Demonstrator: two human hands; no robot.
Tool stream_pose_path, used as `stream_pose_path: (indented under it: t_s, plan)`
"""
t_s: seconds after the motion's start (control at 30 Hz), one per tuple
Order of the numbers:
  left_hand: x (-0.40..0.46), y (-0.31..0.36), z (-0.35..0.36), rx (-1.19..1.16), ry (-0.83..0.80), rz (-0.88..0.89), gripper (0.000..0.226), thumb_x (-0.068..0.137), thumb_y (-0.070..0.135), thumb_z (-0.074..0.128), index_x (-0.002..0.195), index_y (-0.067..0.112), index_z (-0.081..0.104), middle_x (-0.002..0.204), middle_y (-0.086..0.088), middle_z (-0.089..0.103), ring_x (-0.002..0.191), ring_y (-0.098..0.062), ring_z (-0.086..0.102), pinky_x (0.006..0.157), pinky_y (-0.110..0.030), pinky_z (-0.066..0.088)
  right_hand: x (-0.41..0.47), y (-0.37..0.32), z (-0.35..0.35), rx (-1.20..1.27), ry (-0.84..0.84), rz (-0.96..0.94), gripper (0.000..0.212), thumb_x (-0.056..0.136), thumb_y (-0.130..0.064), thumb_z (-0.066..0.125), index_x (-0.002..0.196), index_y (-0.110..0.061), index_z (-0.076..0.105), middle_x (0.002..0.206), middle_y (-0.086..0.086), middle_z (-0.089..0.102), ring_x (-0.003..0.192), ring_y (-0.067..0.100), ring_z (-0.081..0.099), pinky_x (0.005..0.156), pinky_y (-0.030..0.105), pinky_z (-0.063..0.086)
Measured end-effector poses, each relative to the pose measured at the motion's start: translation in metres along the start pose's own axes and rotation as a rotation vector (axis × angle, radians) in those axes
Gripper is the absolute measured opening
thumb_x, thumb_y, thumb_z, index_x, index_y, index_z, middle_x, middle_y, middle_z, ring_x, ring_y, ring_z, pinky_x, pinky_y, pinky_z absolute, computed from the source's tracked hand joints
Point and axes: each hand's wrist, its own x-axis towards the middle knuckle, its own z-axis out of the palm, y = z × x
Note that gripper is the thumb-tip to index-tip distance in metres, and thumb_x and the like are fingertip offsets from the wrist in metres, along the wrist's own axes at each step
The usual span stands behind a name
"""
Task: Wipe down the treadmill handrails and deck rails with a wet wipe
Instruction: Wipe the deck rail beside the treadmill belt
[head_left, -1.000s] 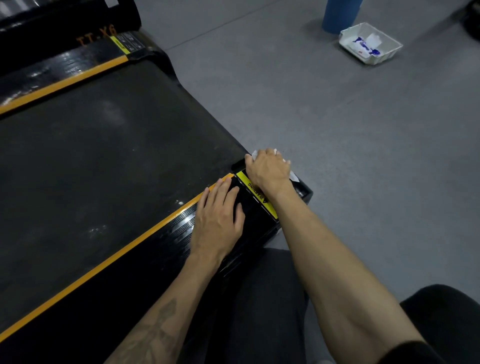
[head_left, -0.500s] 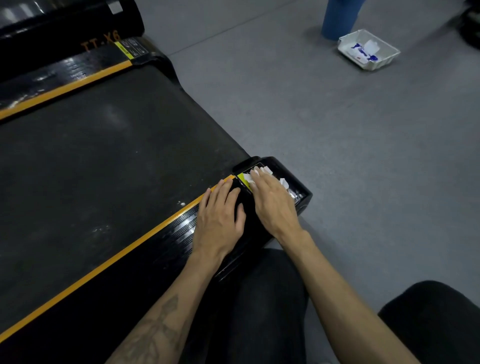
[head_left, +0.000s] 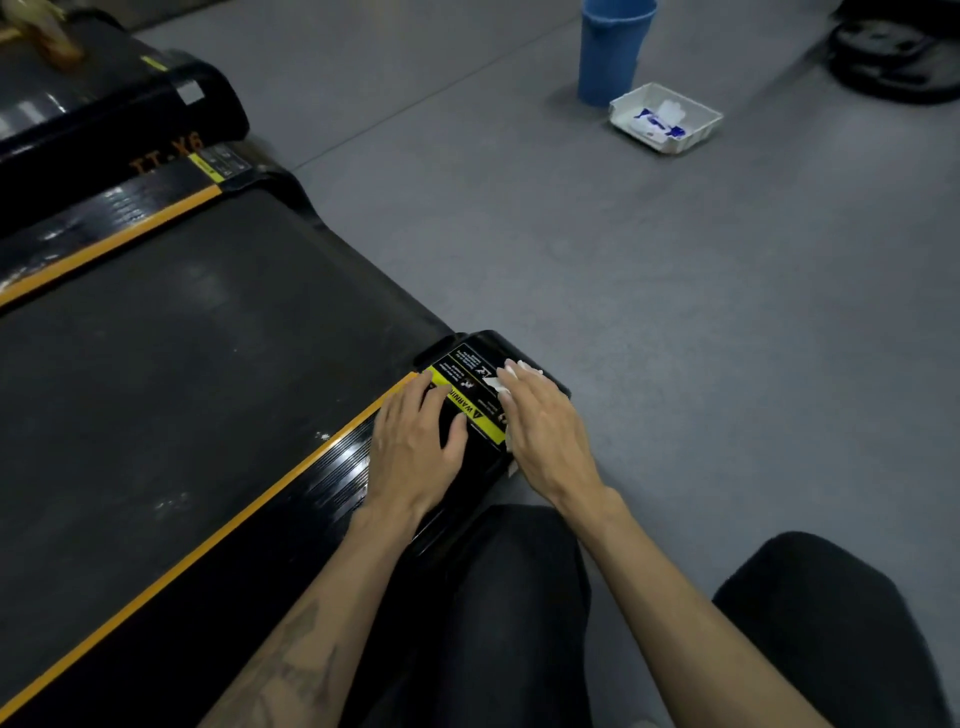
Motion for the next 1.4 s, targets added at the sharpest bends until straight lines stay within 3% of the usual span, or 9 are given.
stream_pose_path:
  t_s: [0.2,0.33,0.63,0.83,1.13,1.4]
  plan:
    - [0.022,0.063,-0.015,-0.009,-0.105,-0.005,0.056,0.103,0.039,0.051,0.153,0.016,0.043,0.166,-0.005,0.03,0.156,-0.021,0.022,0.126,-0.045,0.024,0.006,0.004,-0.05,0.05,-0.041,0.097,0.053,0.111,-0.035,0.026,0.151,-0.01,0.049,0.158,0.009,0.046,0.151,0.019,0.035,0.126,0.033,0.022]
    - [0.039,0.102,-0.051,0.016,-0.149,0.012,0.057,0.104,0.039,0.051,0.154,0.014,0.041,0.167,-0.007,0.029,0.156,-0.023,0.022,0.127,-0.043,0.021,0.011,-0.008,-0.104,0.03,-0.044,0.143,0.046,0.112,-0.03,0.032,0.148,-0.01,0.052,0.157,0.008,0.047,0.15,0.018,0.035,0.126,0.026,0.018]
    - [0.072,0.184,-0.179,0.053,-0.24,0.046,0.062,0.106,0.044,0.045,0.159,0.015,0.032,0.17,-0.006,0.022,0.157,-0.022,0.017,0.127,-0.041,0.016,0.033,-0.077,-0.247,0.008,-0.046,0.234,0.042,0.113,-0.027,0.034,0.149,-0.013,0.052,0.16,0.005,0.043,0.153,0.016,0.031,0.124,0.022,0.014]
    - [0.087,0.24,-0.278,0.057,-0.267,0.048,0.065,0.106,0.044,0.044,0.161,0.016,0.026,0.171,-0.006,0.017,0.158,-0.02,0.012,0.127,-0.039,0.01,0.054,-0.132,-0.346,-0.018,-0.091,0.255,0.045,0.113,-0.031,0.031,0.151,-0.015,0.049,0.162,0.003,0.04,0.154,0.015,0.025,0.126,0.03,0.019]
    - [0.132,0.302,-0.413,0.081,-0.268,-0.006,0.067,0.105,0.046,0.042,0.163,0.017,0.023,0.172,-0.005,0.013,0.158,-0.021,0.011,0.128,-0.041,0.011,0.117,-0.206,-0.473,-0.081,-0.136,0.134,0.046,0.113,-0.029,0.034,0.15,-0.007,0.049,0.158,0.01,0.044,0.153,0.022,0.031,0.127,0.032,0.018]
    - [0.192,0.301,-0.467,0.103,-0.225,-0.108,0.069,0.106,0.049,0.039,0.164,0.016,0.019,0.172,-0.006,0.01,0.159,-0.021,0.008,0.129,-0.043,0.011,0.215,-0.25,-0.502,-0.091,-0.164,-0.073,0.045,0.113,-0.024,0.036,0.149,-0.001,0.048,0.156,0.015,0.047,0.151,0.027,0.035,0.128,0.033,0.014]
